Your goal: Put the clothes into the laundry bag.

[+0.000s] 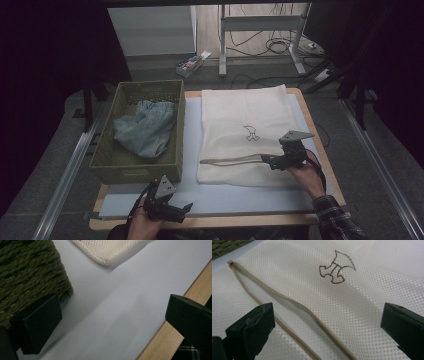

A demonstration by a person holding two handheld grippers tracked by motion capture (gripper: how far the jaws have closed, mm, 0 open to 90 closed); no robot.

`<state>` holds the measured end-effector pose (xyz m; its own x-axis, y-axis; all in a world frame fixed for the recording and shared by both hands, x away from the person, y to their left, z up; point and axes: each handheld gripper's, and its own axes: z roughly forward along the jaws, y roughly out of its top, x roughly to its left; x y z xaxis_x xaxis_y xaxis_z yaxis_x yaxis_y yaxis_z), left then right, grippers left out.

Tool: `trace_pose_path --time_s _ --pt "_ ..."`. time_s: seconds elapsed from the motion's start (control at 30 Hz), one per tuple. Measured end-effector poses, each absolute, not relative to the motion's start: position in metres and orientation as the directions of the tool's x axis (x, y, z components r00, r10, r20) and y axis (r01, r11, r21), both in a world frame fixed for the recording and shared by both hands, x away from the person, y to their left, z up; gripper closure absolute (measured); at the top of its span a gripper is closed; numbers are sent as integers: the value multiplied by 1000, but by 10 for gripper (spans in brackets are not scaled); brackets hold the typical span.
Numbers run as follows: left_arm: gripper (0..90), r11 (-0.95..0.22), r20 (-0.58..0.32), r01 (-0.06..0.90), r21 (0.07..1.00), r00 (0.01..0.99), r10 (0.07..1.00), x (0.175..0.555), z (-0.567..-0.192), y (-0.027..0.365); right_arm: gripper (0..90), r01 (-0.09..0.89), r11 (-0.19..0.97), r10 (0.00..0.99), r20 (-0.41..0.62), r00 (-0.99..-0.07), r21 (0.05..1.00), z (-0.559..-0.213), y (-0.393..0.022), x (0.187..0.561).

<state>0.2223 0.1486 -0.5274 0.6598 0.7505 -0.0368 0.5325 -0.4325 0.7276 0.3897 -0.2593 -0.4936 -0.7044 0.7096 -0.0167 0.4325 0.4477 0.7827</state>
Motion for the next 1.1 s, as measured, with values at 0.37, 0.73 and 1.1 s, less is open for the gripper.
trace_pose_path --time_s 0.37,0.73,1.1 --pt "7 -442 -31 534 720 661 750 222 -528 147 0 452 450 729 -24 -684 770 -496 -255 400" --pt "8 -449 -20 528 721 664 748 222 -528 147 0 473 468 740 -38 -672 747 -503 -252 407" --pt "8 -450 -18 527 721 664 748 222 -527 147 0 468 534 725 -97 -681 704 -514 -245 406"
